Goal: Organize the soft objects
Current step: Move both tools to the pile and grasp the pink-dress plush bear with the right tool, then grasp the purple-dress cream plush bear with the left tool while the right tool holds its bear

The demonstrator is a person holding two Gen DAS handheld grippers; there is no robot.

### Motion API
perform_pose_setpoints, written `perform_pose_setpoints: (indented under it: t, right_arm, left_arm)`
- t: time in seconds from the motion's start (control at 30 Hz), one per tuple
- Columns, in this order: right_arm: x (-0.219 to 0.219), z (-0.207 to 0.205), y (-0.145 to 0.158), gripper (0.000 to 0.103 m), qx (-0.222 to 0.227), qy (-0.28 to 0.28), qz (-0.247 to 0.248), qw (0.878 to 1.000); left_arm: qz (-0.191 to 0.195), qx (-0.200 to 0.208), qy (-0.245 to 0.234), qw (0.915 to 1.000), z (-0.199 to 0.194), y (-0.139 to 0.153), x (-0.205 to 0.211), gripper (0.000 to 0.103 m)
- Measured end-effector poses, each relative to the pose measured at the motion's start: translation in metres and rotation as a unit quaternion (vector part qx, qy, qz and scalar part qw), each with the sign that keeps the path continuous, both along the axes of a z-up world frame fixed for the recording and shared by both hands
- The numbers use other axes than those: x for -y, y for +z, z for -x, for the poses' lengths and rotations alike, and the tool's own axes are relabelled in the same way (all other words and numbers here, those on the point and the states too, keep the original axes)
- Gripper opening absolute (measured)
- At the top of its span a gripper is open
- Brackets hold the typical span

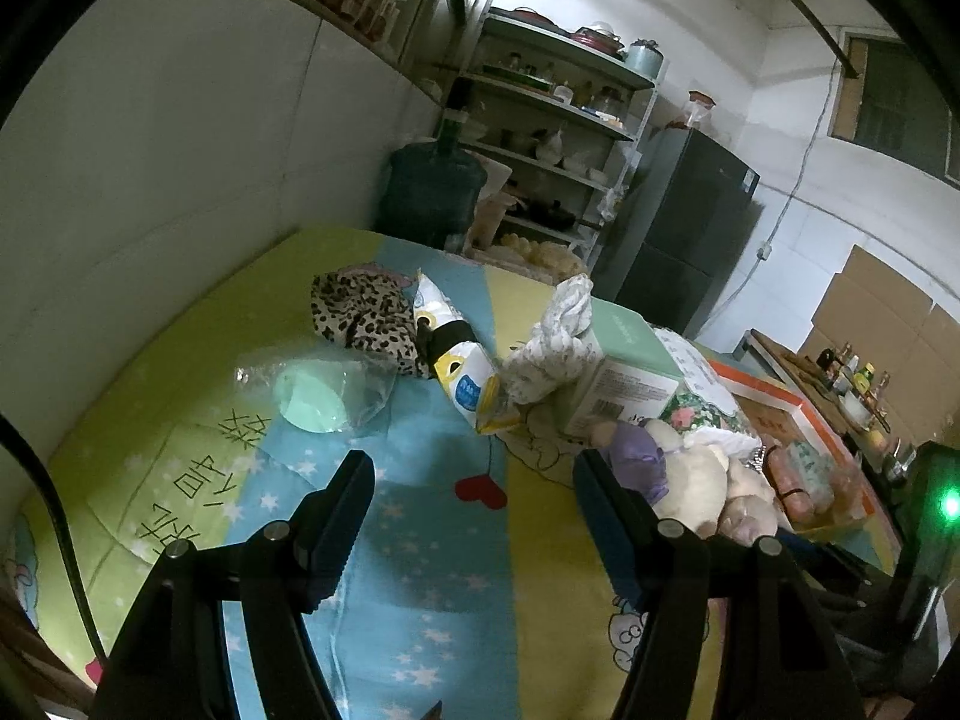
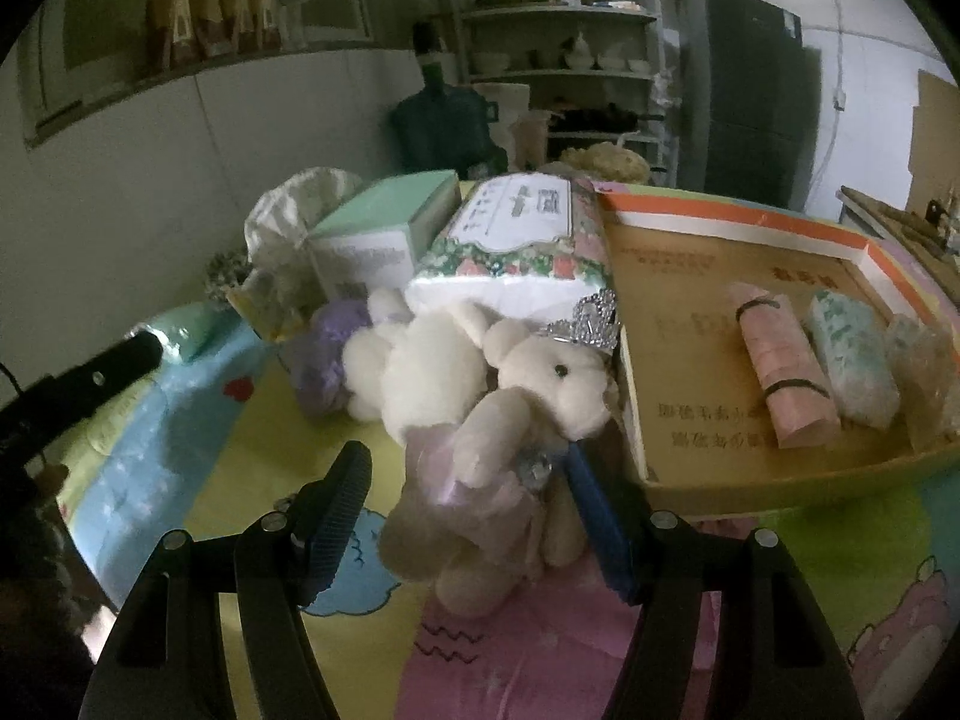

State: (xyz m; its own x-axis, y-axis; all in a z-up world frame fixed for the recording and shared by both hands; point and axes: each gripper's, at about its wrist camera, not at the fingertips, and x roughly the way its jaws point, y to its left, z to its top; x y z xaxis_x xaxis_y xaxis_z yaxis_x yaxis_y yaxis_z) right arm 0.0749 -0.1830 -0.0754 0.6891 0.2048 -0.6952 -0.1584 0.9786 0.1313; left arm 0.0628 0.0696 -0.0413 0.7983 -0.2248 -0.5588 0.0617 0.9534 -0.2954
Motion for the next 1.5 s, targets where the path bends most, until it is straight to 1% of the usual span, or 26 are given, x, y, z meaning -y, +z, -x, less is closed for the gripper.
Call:
perform_pose_setpoints:
  t: [0.07,0.1,0.13,0.2,0.3,0.4,0.5,0.53,0.6,0.63,0.7,0.73,0.77,0.87,0.9,0.93,0.97,1.03,1.17,1.23,1.3,1.4,1.5]
  right_arm:
    - [0.001,0.001,0.0,0.068,0.001,-0.002,-0.003,1.0]
    - [0.002,0.0,0.0,0.059,0.002,-0.004,-0.004,1.0]
    - [0.004,0.001,0.0,0.053,0.005,-0.012,0.004,1.0]
    - [0.006,0.001,0.001,0.045,0.005,-0.01,0.0,1.0]
    - [0.009,0.007,0.005,0.036,0.012,-0.008,-0.003,1.0]
    - [0.012,0.013,0.011,0.033,0.023,-0.002,-0.013,1.0]
    - [0.015,0.021,0.02,0.033,0.04,0.007,-0.029,0.999]
    - [0.016,0.025,0.024,0.033,0.048,0.011,-0.033,0.998]
    - [0.019,0.031,0.033,0.032,0.063,0.017,-0.038,0.997]
    - [0.022,0.034,0.037,0.032,0.07,0.019,-0.042,0.996]
    - [0.027,0.039,0.043,0.033,0.08,0.019,-0.047,0.995]
    - [0.029,0.04,0.045,0.032,0.083,0.018,-0.049,0.995]
    - [0.032,0.042,0.047,0.033,0.087,0.015,-0.052,0.995]
    - [0.04,0.045,0.05,0.033,0.094,0.009,-0.058,0.994]
    - [0.043,0.046,0.051,0.033,0.095,0.006,-0.059,0.994]
    - [0.045,0.047,0.052,0.033,0.096,0.004,-0.06,0.994]
    - [0.049,0.049,0.052,0.033,0.097,0.001,-0.061,0.993]
    - [0.054,0.05,0.053,0.033,0.1,-0.005,-0.062,0.993]
    - [0.068,0.053,0.054,0.033,0.102,-0.015,-0.064,0.993]
    - [0.072,0.054,0.052,0.033,0.102,-0.018,-0.066,0.992]
    - [0.076,0.054,0.051,0.033,0.102,-0.021,-0.069,0.992]
    - [0.079,0.053,0.049,0.033,0.101,-0.024,-0.074,0.992]
    - [0.083,0.051,0.046,0.033,0.098,-0.027,-0.08,0.992]
  left_arm:
    - [0.0,0.0,0.001,1.0,0.0,0.0,0.0,0.068]
    - [0.0,-0.001,0.001,1.0,0.0,0.0,0.0,0.068]
    - [0.001,-0.001,0.002,1.0,0.0,0.0,0.0,0.068]
    - [0.001,0.0,0.002,1.0,0.0,-0.001,-0.001,0.068]
    - [0.004,0.003,-0.008,1.0,0.0,-0.002,0.0,0.068]
    - [0.005,0.012,-0.04,0.9991,0.0,0.001,0.008,0.068]
    - [0.005,0.017,-0.1,0.9949,-0.004,0.006,0.023,0.068]
    - [0.003,0.018,-0.133,0.9909,-0.006,0.009,0.029,0.068]
    - [-0.009,0.021,-0.208,0.9778,-0.012,0.014,0.041,0.068]
    - [-0.027,0.023,-0.252,0.967,-0.014,0.017,0.05,0.069]
    - [-0.082,0.046,-0.316,0.9442,-0.015,0.021,0.065,0.068]
    - [-0.111,0.063,-0.335,0.9335,-0.015,0.022,0.072,0.068]
    - [-0.144,0.076,-0.357,0.92,-0.014,0.021,0.081,0.068]
    - [-0.207,0.083,-0.412,0.8832,-0.018,0.012,0.105,0.068]
    - [-0.222,0.083,-0.424,0.8742,-0.021,0.008,0.112,0.068]
    - [-0.231,0.082,-0.43,0.8686,-0.022,0.006,0.117,0.068]
    - [-0.249,0.082,-0.436,0.8609,-0.026,0.001,0.124,0.068]
    - [-0.27,0.084,-0.441,0.8519,-0.03,-0.004,0.132,0.068]
    - [-0.287,0.076,-0.456,0.8386,-0.036,-0.013,0.144,0.068]
    - [-0.304,0.071,-0.462,0.8299,-0.039,-0.02,0.148,0.067]
    - [-0.309,0.068,-0.468,0.8252,-0.04,-0.022,0.148,0.066]
    - [-0.302,0.064,-0.473,0.8255,-0.046,-0.023,0.143,0.065]
    - [-0.304,0.066,-0.47,0.8259,-0.045,-0.026,0.142,0.06]
